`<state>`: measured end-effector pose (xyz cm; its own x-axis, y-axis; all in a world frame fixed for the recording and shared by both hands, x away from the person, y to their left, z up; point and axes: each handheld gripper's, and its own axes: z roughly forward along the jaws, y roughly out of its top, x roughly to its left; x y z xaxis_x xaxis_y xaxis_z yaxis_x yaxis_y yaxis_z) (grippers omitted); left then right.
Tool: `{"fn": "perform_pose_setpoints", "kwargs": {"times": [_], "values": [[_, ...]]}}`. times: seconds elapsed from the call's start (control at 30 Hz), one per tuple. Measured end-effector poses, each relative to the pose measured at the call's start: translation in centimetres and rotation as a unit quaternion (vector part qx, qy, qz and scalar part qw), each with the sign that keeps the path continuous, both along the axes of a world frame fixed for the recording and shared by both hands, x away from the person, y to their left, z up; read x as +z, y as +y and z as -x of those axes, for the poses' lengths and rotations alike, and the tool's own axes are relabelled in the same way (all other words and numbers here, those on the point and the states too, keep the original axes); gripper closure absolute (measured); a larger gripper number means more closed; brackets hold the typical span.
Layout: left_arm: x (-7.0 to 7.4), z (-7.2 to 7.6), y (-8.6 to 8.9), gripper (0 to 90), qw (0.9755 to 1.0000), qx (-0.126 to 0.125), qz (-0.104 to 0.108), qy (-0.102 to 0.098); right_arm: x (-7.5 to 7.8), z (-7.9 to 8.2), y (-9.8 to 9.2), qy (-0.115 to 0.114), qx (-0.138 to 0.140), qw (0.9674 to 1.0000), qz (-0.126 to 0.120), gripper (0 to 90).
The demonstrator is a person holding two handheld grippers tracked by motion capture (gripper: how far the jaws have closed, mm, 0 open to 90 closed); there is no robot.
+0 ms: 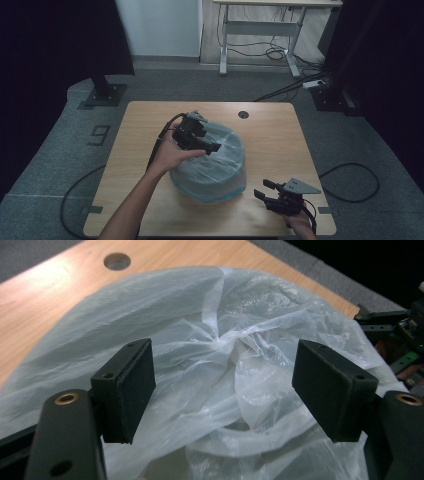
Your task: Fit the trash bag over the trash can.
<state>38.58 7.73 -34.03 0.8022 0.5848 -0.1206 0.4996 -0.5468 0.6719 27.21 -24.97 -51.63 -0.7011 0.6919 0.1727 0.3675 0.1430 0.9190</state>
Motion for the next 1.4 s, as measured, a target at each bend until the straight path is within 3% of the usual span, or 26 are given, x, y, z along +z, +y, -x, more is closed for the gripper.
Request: {"fn": "perform_pose_setpoints", "kwargs": {"times": [0.27,0.33,0.53,0.83,0.93,1.07,1.17,1.4], "values": [[-1.0,-0.9,-1.2,25.4,0.9992,-0.002,-0.03,0.027,-0.1,0.0,0.0,-0.002,0.0,1.0,0.008,39.7],[-1.3,-1.3,-1.5,25.8,0.9982,-0.006,-0.039,0.046,-0.1,0.0,-0.1,-0.002,-0.002,1.0,0.006,39.7],[-2.0,-1.6,-2.5,27.3,0.9955,-0.011,-0.074,0.058,-0.1,0.0,-0.1,-0.001,-0.001,0.9999,0.01,39.7],[-3.0,-2.5,-3.3,28.4,0.9905,-0.004,-0.108,0.084,0.1,0.0,-0.3,-0.007,-0.009,0.9999,0.008,40.1],[-3.2,-2.6,-3.3,28.4,0.99,-0.003,-0.11,0.088,0.1,0.0,-0.4,-0.007,-0.01,0.9999,0.008,40.1],[-2.8,-2.5,-3.1,28.6,0.9918,-0.005,-0.097,0.083,0.1,0.0,-0.5,-0.007,-0.012,0.9999,0.007,40.1],[-1.5,-1.7,-2.6,28.8,0.9955,-0.012,-0.07,0.062,0.1,0.0,-0.6,-0.008,-0.014,0.9999,0.006,40.0],[0.5,-0.2,-1.4,28.9,0.9981,-0.024,-0.038,0.043,0.1,0.0,-0.5,-0.007,-0.015,0.9998,0.007,39.9]]}}
